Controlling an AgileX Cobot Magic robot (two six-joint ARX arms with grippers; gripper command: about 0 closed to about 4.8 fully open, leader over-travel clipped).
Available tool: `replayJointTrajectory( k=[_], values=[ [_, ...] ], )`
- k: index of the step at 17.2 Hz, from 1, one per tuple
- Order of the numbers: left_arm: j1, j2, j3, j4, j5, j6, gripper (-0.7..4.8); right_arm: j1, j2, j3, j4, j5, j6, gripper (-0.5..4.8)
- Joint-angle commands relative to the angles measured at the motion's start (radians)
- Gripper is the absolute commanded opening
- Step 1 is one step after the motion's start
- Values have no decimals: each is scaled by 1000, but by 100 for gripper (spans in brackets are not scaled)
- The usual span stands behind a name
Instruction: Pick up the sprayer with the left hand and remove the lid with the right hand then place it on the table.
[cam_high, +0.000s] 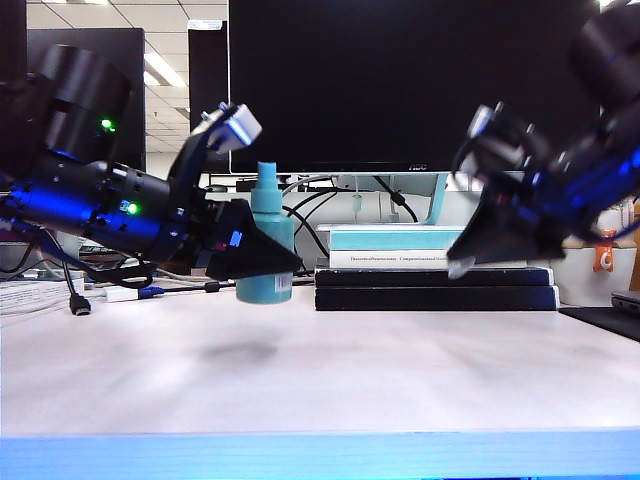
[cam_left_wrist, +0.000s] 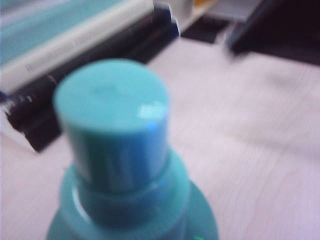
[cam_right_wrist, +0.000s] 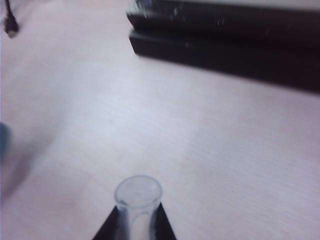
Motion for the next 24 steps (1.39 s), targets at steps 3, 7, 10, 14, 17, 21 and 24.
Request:
replayJointTrajectory(
  k=[3,7,10,14,17,21,24],
  values=[
    [0,60,-9,106,-85,-105,16,0,126,2,74,2,-9,-5],
    [0,139,-9,186,-108,-192,17,0,153,2,84,4,-17,-5],
    [0,174,-9,181,-126,-191,16,0,153,2,84,5,-37,-5],
    [0,174,-8,170,-134,-183,28,0,155,2,80,5,-43,-5],
    [-1,174,-8,167,-133,-184,175,0,181,2,68,-1,-42,114],
    [-1,174,-8,171,-151,-192,426,0,215,2,76,-8,-38,240],
    [-1,173,-8,175,-151,-192,479,0,215,3,110,-8,-38,369]
  ],
)
